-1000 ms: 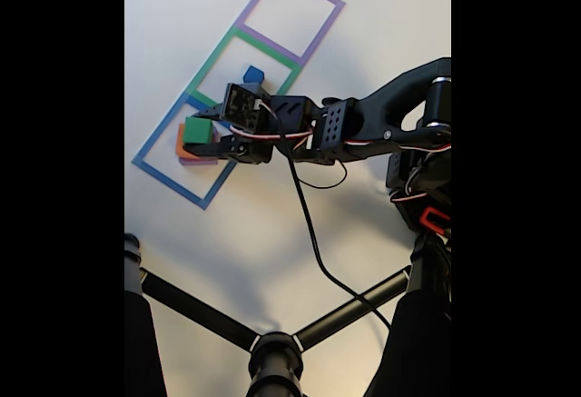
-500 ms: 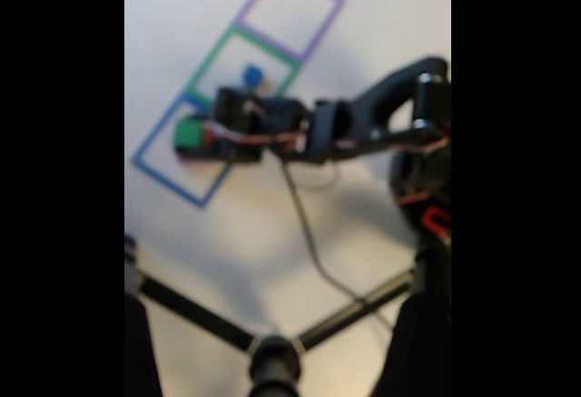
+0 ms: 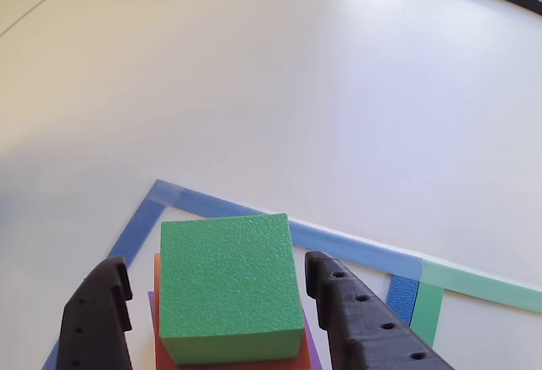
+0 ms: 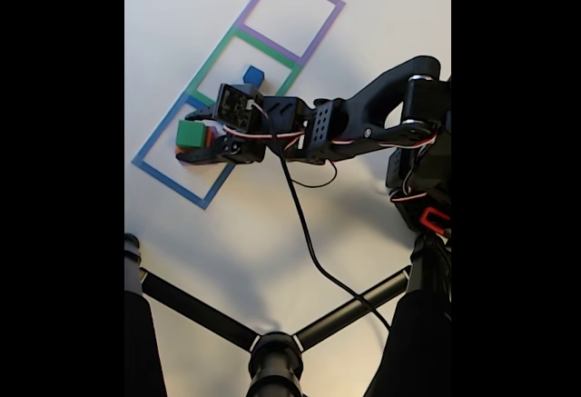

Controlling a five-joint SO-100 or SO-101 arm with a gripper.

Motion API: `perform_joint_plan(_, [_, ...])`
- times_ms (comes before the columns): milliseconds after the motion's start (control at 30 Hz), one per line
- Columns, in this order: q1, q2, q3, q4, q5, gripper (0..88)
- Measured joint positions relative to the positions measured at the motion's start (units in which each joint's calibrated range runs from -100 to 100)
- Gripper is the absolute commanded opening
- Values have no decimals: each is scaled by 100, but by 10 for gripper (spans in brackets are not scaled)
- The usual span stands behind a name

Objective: Tower of hanoi

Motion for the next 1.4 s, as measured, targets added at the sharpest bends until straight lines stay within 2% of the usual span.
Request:
perform_joint_plan(300, [-10, -118, 9, 16, 19, 365])
perform_joint_plan(433, [-30, -530, -120, 407, 38, 372])
perform_joint_plan(500, [-80, -815, -284, 781, 38, 343])
perform_joint_plan(533, [-110, -984, -404, 1029, 38, 294])
perform_joint_plan(700, [-140, -1824, -1212, 2791, 38, 110])
perform_joint_plan(833, [-50, -2404, -2132, 4697, 38, 10])
perform_joint_plan(1267, [1018, -2892, -5744, 10399, 38, 30])
perform_joint_plan(1400, [1448, -2900, -6870, 11659, 38, 40])
